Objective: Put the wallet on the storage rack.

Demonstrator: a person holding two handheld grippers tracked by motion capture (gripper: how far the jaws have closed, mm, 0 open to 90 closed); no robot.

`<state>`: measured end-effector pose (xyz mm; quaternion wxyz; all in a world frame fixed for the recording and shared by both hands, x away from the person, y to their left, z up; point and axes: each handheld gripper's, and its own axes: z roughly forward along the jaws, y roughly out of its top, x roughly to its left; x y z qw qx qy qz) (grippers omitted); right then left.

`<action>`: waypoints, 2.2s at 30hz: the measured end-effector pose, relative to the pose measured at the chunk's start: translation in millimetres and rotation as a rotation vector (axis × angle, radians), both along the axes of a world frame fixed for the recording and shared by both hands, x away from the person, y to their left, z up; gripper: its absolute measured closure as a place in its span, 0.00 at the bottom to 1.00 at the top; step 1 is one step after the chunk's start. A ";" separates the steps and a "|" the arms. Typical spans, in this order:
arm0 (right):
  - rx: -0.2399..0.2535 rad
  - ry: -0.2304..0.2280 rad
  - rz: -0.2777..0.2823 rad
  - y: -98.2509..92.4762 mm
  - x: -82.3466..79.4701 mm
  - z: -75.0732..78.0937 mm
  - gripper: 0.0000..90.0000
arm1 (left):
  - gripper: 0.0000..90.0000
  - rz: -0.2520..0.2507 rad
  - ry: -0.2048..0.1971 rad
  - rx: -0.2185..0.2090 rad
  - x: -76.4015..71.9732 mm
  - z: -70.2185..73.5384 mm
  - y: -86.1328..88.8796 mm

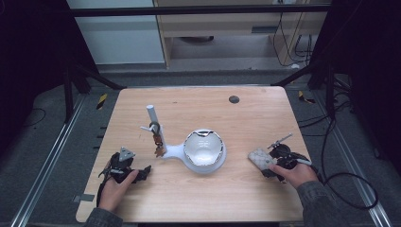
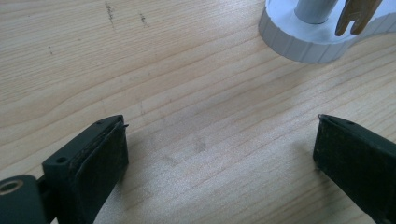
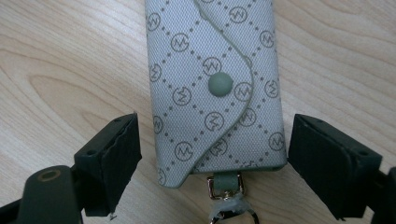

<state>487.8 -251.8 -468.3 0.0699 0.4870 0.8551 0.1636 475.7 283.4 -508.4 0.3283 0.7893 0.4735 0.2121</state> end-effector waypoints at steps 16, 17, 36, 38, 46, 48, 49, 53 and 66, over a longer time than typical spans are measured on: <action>-0.002 0.022 -0.007 -2.2 0.0 -5.9 0.23 | 0.03 -0.007 0.002 0.005 0.0 0.3 0.2; -0.006 0.019 0.002 -2.8 0.6 -6.1 0.23 | 0.03 -0.007 0.001 0.005 0.0 0.3 0.2; -0.063 -0.012 0.065 0.1 0.3 4.3 0.35 | 0.03 -0.009 0.000 0.004 0.0 0.1 -0.1; -0.065 -0.020 0.076 0.4 -0.6 9.5 0.35 | 0.03 -0.009 0.000 0.003 0.0 0.1 -0.1; -0.093 -0.067 0.145 6.8 -8.1 41.7 0.35 | 0.03 -0.009 0.000 0.004 0.0 0.1 -0.1; -0.098 -0.074 0.155 8.4 -9.7 49.1 0.35 | 0.03 -0.008 0.000 0.003 0.0 0.1 -0.2; -0.101 -0.077 0.158 9.0 -10.2 51.6 0.35 | 0.03 -0.009 0.000 0.004 0.0 0.1 -0.2; -0.117 -0.094 0.179 11.9 -12.0 65.7 0.35 | 0.03 -0.008 0.000 0.003 0.0 0.1 -0.2; -0.153 -0.126 0.242 28.5 -14.7 93.6 0.35 | 0.02 -0.009 0.002 0.002 -0.1 0.0 -0.3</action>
